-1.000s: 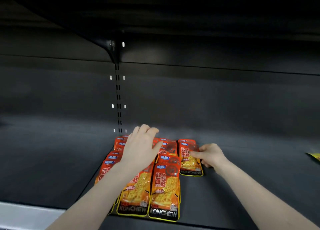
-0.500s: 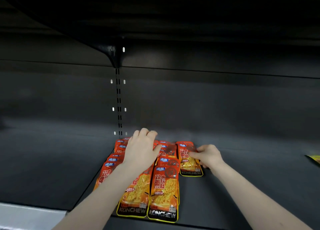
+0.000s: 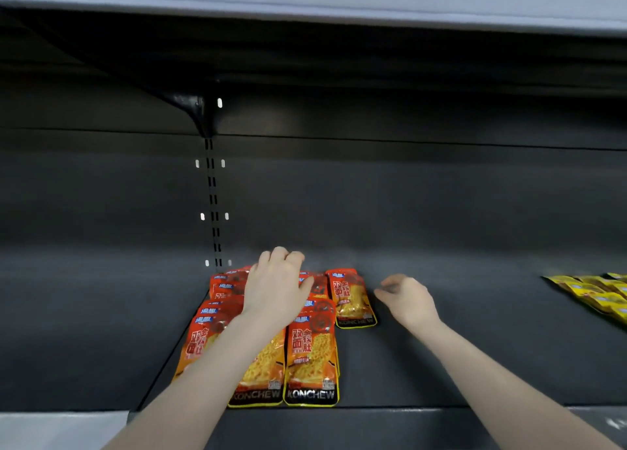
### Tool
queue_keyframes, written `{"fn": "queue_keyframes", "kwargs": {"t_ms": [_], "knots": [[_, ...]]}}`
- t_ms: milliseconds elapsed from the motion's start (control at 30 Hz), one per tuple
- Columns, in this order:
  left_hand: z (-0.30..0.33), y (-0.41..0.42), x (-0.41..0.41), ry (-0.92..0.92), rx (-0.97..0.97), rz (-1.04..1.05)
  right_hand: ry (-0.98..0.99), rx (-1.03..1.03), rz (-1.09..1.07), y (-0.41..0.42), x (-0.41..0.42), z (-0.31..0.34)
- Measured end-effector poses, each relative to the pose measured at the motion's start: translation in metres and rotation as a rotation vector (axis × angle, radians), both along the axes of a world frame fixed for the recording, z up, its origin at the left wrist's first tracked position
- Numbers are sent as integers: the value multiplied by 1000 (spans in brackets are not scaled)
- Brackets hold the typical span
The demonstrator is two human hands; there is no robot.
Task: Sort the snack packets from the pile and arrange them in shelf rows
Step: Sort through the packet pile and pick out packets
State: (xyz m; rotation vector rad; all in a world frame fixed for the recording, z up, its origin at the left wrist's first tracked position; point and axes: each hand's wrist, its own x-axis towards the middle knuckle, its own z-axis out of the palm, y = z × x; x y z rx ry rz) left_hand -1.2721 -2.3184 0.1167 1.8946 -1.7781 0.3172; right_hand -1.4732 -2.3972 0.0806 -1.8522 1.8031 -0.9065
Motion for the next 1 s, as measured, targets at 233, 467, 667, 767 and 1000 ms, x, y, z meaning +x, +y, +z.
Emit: {"fn": "queue_keyframes", "kwargs": {"t_ms": [233, 467, 667, 767, 1000], "knots": [[1, 6, -39, -7, 23, -105, 143, -69, -48, 33, -47, 2], [12, 9, -104, -24, 68, -148, 166, -146, -78, 45, -111, 13], [20, 6, -192, -14, 55, -185, 216, -242, -53, 47, -192, 29], [23, 3, -247, -4, 46, -198, 249, -292, -37, 44, -244, 35], [31, -9, -370, 17, 28, -212, 334, -359, -50, 38, -368, 44]]}}
